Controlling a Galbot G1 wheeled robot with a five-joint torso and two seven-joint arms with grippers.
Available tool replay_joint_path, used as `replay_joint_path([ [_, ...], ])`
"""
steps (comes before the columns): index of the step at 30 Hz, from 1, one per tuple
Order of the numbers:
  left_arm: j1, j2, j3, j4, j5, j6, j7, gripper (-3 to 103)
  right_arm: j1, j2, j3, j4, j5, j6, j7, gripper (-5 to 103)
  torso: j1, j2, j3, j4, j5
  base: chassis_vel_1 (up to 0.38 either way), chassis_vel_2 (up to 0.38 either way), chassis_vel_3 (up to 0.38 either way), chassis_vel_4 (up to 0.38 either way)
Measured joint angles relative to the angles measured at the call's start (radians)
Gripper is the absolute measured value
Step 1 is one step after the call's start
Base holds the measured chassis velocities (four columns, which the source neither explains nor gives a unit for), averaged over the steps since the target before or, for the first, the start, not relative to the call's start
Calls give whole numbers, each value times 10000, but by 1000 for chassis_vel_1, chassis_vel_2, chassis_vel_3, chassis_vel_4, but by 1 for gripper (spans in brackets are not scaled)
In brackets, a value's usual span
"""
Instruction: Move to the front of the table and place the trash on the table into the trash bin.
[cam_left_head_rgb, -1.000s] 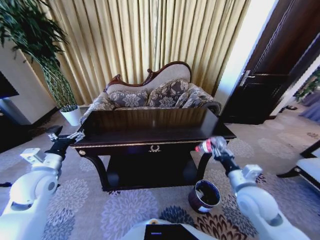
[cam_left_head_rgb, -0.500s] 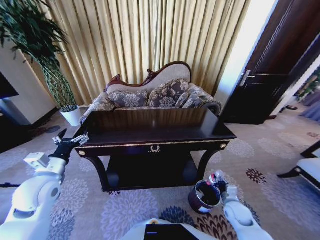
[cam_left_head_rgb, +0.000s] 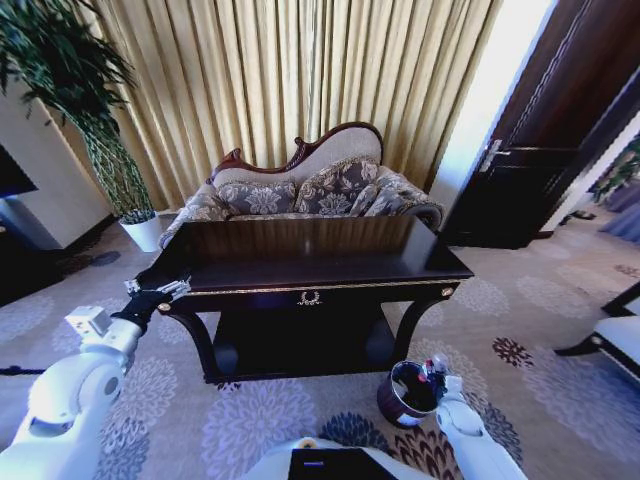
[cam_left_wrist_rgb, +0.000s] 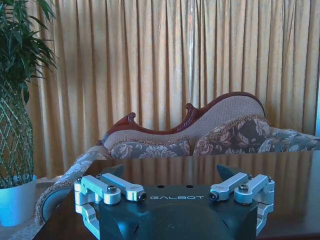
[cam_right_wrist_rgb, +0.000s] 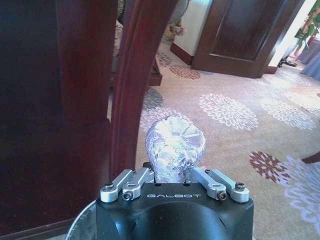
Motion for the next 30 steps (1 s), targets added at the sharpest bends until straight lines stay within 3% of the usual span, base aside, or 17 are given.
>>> replay_joint_path([
  [4, -7, -12, 29, -24, 25, 1, 0, 100, -72, -2, 77, 6, 6, 3, 7, 19, 0, 0, 0, 0, 0, 0, 0, 0, 0],
  [7, -10, -22, 58, -67, 61, 1, 9, 100, -120, 5, 100, 83, 38, 3, 8, 34, 0, 0, 0, 0, 0, 0, 0, 0, 0],
  [9, -11, -22, 65, -94, 83, 0, 20, 100, -122, 17, 103, 105, 54, 3, 8, 34, 0, 0, 0, 0, 0, 0, 0, 0, 0],
  [13, -12, -18, 66, -180, 114, 1, 44, 100, -131, 35, 99, 186, 81, 1, 9, 56, 1, 0, 0, 0, 0, 0, 0, 0, 0],
  [15, -12, -17, 63, -185, 115, 1, 47, 100, -135, 37, 99, 202, 86, -1, 9, 56, 0, 0, 0, 0, 1, 0, 0, 0, 0],
  [22, -4, -22, 59, -185, 134, -3, 64, 100, -211, 31, 122, 285, 113, -7, 11, 89, 0, 1, 0, 0, 0, 0, 0, 0, 0],
  [24, -4, -22, 66, -184, 139, -6, 65, 100, -222, 27, 130, 295, 116, -8, 11, 89, 0, 1, 0, 0, 0, 0, 0, 0, 0],
  [26, -9, -17, 76, -182, 147, -10, 68, 100, -243, 22, 148, 317, 129, -9, 10, 98, 0, 0, 0, 0, 0, 0, 0, 0, 0],
  [30, -19, -8, 101, -180, 161, -19, 80, 100, -305, 23, 158, 385, 157, -12, 11, 100, 0, 0, 0, 0, 0, 0, 0, 0, 0],
])
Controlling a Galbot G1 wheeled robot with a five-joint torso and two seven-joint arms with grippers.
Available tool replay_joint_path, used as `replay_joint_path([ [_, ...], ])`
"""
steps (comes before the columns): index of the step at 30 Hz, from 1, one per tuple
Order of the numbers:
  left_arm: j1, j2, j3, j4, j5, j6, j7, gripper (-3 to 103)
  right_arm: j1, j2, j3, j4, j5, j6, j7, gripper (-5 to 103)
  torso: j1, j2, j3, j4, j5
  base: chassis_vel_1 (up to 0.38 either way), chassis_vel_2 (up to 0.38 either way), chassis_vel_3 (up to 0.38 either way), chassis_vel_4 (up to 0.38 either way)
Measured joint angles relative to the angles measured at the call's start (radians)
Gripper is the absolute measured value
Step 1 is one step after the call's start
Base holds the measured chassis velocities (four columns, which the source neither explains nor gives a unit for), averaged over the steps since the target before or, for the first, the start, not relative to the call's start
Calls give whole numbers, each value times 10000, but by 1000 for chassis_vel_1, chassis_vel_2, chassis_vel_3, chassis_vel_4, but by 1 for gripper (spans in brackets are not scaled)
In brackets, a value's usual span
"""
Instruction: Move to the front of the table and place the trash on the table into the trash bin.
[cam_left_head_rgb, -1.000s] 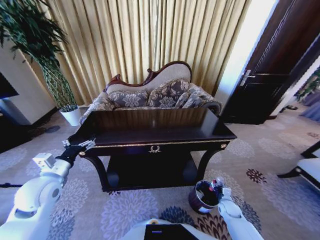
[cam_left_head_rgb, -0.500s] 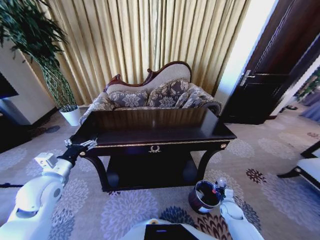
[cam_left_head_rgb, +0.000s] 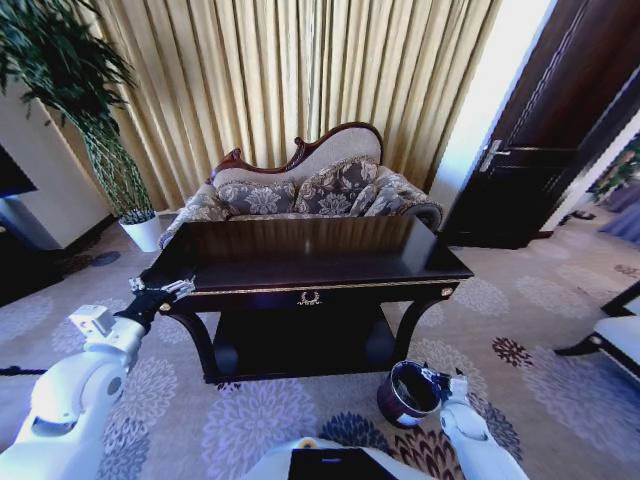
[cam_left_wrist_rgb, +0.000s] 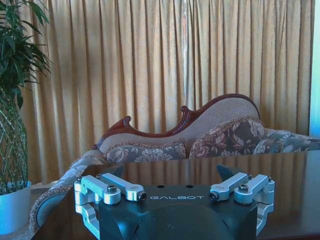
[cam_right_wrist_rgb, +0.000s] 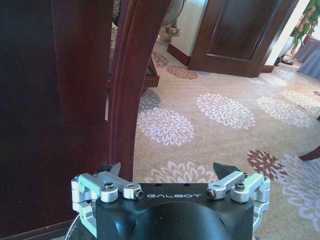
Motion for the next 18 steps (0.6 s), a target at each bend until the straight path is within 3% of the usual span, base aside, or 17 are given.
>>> replay_joint_path([
  [18, 24, 5, -8, 19, 54, -22, 36, 100, -15, -8, -23, 24, 192, -13, -7, 100, 0, 0, 0, 0, 1, 0, 0, 0, 0],
])
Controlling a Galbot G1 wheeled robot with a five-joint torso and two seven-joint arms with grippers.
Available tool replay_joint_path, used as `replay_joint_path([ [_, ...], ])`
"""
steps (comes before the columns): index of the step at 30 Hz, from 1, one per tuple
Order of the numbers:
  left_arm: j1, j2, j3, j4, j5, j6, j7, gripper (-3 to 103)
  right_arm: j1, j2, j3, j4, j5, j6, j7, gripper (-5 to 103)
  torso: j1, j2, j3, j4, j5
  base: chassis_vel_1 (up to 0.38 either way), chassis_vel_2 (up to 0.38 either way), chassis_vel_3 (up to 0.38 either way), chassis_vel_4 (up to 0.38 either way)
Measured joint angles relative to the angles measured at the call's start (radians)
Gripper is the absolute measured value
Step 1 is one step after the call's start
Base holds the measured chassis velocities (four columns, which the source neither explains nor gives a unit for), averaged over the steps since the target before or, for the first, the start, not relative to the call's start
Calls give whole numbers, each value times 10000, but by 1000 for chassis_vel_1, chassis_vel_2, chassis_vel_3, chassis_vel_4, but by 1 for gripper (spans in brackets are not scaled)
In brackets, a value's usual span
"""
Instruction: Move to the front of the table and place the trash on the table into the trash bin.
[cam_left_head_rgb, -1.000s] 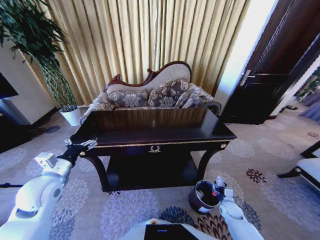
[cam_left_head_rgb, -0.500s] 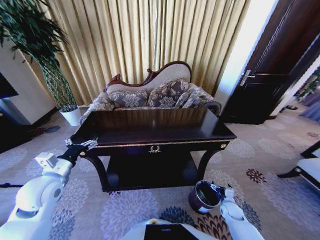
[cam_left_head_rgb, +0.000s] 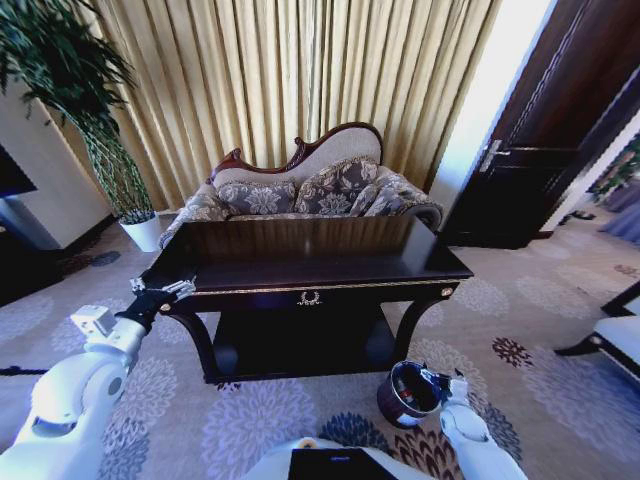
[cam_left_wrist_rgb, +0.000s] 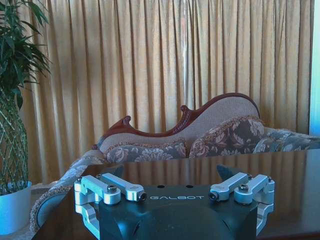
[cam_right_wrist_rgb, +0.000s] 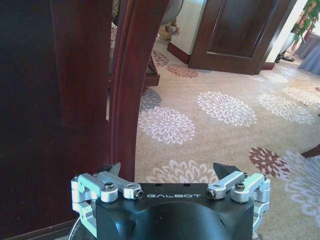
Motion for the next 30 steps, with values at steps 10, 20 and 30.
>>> replay_joint_path([
  [10, 42, -98, -13, 7, 6, -1, 20, 100, -702, -152, 16, 2082, 1009, -159, -174, 100, 0, 0, 0, -1, -2, 0, 0, 0, 0],
  [20, 159, -377, -151, -42, 148, -4, 99, 100, -2100, -850, -44, 7691, 1815, -846, -332, 100, 1, 0, 0, 0, -2, 0, 0, 0, 0],
  [30, 389, -536, -270, -185, 198, -48, 126, 100, -2615, -1500, 102, 10365, 2473, -1324, -277, 100, 0, 1, 0, 0, 0, 0, 0, 0, 0],
])
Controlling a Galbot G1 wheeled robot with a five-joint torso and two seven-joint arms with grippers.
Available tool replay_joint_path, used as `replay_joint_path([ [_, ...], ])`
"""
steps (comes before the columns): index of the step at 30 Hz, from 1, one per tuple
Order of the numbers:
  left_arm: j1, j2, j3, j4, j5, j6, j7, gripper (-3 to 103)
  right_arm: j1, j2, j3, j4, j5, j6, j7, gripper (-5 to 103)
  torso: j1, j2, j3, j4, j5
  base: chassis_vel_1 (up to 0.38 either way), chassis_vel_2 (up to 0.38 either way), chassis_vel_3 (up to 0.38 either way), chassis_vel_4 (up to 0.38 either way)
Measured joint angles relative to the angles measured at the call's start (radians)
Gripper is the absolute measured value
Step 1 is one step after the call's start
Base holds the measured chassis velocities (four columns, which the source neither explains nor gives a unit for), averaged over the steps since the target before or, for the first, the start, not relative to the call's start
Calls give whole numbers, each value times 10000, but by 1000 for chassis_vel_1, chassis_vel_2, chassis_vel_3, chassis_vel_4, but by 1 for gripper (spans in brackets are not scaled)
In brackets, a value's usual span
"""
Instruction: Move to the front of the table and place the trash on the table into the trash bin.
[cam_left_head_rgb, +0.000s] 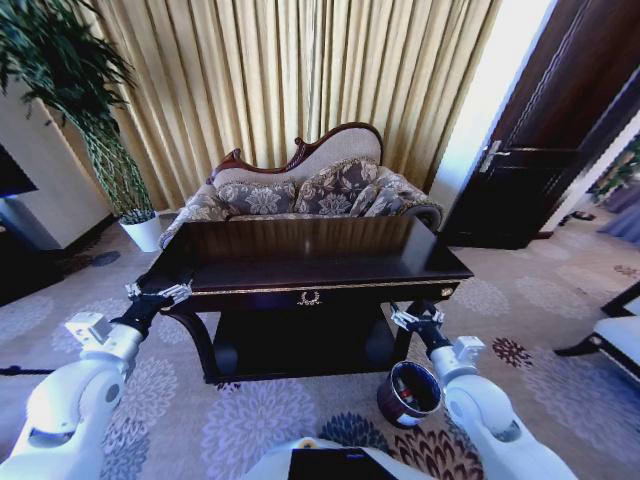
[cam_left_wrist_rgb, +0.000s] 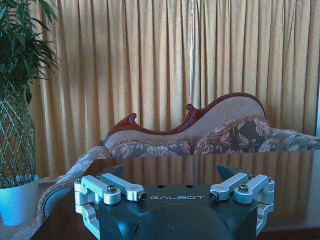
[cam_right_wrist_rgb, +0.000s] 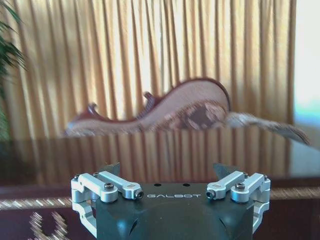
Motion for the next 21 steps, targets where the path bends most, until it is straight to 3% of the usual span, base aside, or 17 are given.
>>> replay_joint_path([
  [7, -132, 62, 50, -37, 13, -2, 0, 100, -220, -30, 94, 1118, 192, -150, -7, 100, 0, 0, -1, -1, -1, 0, 0, 0, 0],
  [21, -246, 66, 183, -12, 238, -16, -13, 100, -287, 29, -8, 1094, -192, -139, -27, 100, 3, -2, 1, 0, 0, 22, -23, -25, 24],
])
